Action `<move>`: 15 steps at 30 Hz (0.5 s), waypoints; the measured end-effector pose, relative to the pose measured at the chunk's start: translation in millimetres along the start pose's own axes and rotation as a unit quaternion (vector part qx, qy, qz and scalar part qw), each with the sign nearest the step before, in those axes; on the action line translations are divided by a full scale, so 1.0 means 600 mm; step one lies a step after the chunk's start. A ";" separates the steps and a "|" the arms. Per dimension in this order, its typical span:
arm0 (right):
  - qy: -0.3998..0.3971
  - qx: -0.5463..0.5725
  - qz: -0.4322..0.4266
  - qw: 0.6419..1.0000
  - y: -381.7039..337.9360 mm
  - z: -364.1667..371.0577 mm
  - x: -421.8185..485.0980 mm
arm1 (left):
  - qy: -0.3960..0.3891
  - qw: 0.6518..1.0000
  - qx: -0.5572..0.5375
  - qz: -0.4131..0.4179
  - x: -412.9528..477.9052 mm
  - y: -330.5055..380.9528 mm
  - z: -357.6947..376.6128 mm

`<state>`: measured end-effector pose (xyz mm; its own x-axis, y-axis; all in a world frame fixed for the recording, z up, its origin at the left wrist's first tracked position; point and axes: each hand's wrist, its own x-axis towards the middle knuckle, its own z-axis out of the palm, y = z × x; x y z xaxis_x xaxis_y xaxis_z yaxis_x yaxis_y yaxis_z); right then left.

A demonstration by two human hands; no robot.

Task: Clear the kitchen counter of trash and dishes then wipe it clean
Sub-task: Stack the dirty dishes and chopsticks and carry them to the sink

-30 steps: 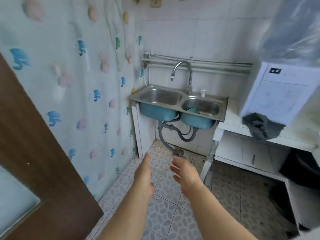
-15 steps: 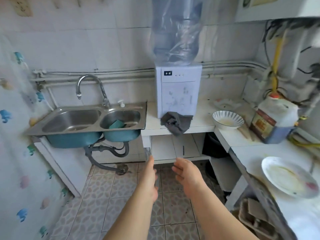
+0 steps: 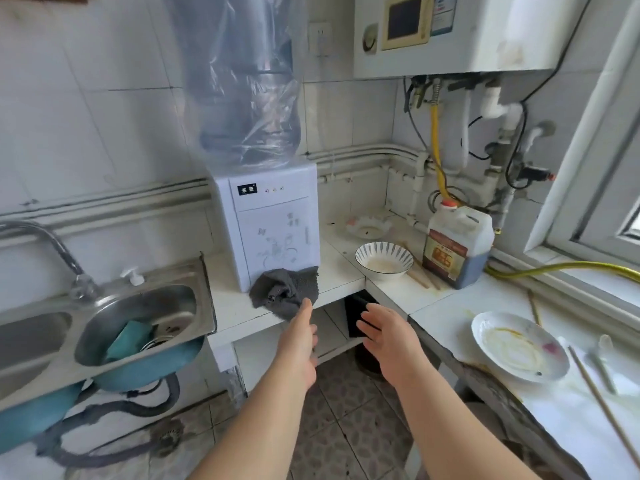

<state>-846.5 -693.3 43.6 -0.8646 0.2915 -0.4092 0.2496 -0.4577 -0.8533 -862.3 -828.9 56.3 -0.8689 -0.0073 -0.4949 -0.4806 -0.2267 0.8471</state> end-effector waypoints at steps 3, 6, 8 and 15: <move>0.037 0.018 0.000 0.999 0.004 0.002 0.021 | -0.032 0.999 0.018 -0.014 0.038 0.011 0.006; 0.076 0.024 -0.007 0.997 0.000 -0.009 0.044 | -0.064 0.997 0.029 -0.037 0.069 0.007 0.027; 0.093 0.029 -0.013 0.995 -0.010 -0.017 0.064 | -0.065 0.996 0.030 -0.048 0.092 0.008 0.047; 0.124 0.059 -0.024 0.990 -0.045 -0.044 0.183 | -0.118 0.990 0.048 -0.058 0.190 0.039 0.124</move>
<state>-936.4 -626.7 13.4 -0.7372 0.5060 -0.4477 0.1450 -0.5287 -0.8363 -981.8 -762.4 34.0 -0.8051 0.2442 -0.5405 -0.5781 -0.1195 0.8072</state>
